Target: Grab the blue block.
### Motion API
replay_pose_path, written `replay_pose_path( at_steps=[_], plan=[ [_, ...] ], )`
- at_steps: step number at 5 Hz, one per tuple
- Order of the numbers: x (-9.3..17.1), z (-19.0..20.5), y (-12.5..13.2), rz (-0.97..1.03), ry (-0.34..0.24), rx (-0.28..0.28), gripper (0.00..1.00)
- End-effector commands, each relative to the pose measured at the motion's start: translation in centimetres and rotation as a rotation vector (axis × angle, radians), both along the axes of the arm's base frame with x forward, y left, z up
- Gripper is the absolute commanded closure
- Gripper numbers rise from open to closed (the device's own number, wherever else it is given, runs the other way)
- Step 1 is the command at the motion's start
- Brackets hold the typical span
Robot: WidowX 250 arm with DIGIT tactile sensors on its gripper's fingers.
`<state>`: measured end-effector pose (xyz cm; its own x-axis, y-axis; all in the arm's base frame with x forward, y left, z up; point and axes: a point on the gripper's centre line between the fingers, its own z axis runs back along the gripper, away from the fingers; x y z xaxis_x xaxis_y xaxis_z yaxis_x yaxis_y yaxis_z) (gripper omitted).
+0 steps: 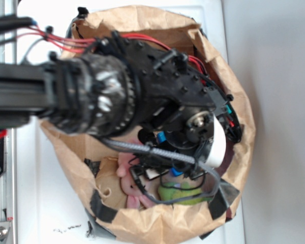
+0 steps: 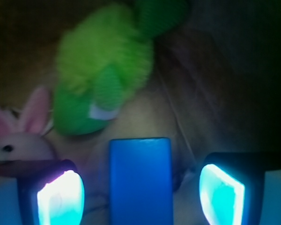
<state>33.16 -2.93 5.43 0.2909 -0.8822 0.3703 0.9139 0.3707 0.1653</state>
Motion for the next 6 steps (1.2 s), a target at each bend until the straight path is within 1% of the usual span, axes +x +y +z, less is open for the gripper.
replay_pose_path(
  at_steps=[1, 2, 3, 4, 6],
  plan=[
    [0.13, 0.33, -0.88, -0.047, -0.032, 0.002, 0.0],
    [0.37, 0.32, -0.84, -0.039, -0.039, -0.012, 0.0],
    [0.37, 0.32, -0.86, -0.043, -0.044, -0.014, 0.4],
    [0.28, 0.31, -0.73, -0.017, -0.056, -0.011, 1.0],
    [-0.11, 0.49, -0.61, -0.021, -0.088, 0.002, 1.0]
  ],
)
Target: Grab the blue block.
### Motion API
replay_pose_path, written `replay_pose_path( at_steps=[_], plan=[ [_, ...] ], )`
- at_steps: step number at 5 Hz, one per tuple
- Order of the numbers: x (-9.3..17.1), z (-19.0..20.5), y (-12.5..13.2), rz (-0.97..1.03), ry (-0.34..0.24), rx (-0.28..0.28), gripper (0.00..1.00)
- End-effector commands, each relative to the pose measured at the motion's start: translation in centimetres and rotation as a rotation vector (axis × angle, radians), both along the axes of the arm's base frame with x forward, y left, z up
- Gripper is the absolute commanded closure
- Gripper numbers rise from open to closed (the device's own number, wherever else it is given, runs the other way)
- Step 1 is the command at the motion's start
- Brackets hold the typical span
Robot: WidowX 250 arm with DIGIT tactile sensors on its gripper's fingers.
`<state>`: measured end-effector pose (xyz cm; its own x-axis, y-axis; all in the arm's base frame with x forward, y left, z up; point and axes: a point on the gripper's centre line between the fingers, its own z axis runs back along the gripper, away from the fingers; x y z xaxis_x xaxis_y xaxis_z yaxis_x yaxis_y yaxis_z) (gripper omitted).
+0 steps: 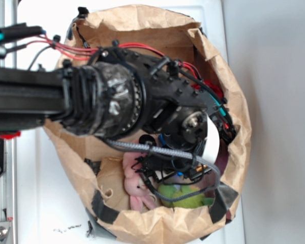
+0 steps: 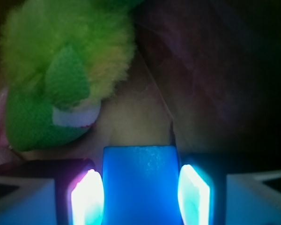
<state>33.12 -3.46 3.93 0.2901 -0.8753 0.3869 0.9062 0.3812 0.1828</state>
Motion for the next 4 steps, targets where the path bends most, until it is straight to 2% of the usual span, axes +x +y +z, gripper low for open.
replay_pose_path(
  at_steps=[1, 2, 4],
  plan=[
    [-0.2, 2.2, 0.1, -0.025, -0.067, 0.006, 1.0],
    [-0.5, 3.9, 1.1, 0.045, -0.057, -0.024, 1.0],
    [-2.1, 10.8, 4.3, 0.334, -0.075, -0.134, 1.0]
  ],
)
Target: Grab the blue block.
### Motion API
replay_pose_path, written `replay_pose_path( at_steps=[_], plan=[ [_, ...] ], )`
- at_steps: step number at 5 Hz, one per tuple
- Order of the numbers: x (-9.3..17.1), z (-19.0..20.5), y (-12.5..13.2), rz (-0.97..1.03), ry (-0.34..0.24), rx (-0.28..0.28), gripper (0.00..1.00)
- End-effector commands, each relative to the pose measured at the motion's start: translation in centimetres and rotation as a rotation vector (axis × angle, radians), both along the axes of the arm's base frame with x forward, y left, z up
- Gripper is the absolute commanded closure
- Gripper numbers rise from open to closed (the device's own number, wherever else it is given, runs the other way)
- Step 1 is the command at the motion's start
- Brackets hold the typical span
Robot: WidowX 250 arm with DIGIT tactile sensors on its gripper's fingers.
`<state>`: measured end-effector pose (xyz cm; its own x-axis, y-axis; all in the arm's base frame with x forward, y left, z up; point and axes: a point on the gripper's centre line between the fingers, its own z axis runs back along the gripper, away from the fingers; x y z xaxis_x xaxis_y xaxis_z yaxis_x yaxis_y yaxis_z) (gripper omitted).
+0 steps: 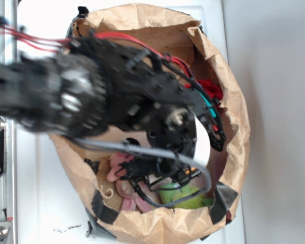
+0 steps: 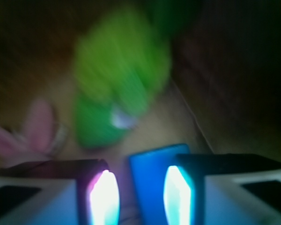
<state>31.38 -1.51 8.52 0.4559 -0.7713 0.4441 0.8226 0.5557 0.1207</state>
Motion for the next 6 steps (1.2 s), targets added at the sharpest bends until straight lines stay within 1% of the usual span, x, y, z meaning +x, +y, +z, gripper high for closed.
replay_pose_path(
  at_steps=[1, 2, 3, 5, 6],
  plan=[
    [-0.9, 8.1, 2.2, 0.196, -0.147, -0.062, 1.0],
    [-0.4, 7.6, 2.1, 0.198, -0.12, -0.041, 1.0],
    [-0.1, 5.9, 2.0, 0.145, -0.11, 0.01, 0.0],
    [0.1, 2.9, 1.0, 0.059, -0.13, 0.073, 0.0],
    [0.2, 1.8, 0.1, 0.004, -0.155, 0.061, 0.0]
  ],
)
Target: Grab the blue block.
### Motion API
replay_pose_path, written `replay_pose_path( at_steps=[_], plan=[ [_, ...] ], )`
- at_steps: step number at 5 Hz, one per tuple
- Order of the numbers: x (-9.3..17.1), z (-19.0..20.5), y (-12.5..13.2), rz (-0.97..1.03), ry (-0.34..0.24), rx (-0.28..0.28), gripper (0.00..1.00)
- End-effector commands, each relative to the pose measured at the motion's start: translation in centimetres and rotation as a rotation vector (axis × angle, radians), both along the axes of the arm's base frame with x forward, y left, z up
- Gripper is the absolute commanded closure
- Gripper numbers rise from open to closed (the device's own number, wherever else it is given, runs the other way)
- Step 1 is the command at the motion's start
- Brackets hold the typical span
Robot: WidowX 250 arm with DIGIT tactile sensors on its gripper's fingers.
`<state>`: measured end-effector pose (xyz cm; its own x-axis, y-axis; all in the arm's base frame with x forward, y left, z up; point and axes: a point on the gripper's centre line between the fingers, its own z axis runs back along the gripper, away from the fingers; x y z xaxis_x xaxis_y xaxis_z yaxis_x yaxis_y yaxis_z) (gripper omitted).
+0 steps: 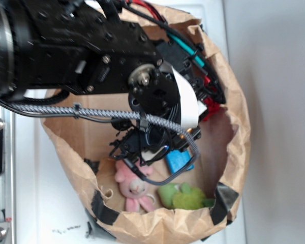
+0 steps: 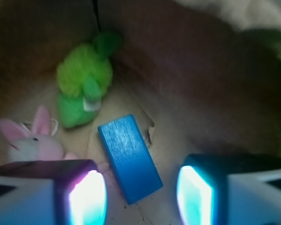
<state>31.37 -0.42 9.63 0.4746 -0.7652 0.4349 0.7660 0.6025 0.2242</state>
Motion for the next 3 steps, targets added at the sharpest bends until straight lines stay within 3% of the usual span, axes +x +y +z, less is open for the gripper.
replay_pose_path(
  at_steps=[1, 3],
  plan=[
    [0.4, -0.8, -2.3, -0.121, -0.063, -0.013, 0.0],
    [0.2, -2.6, -4.8, -0.183, -0.052, -0.025, 0.0]
  ],
)
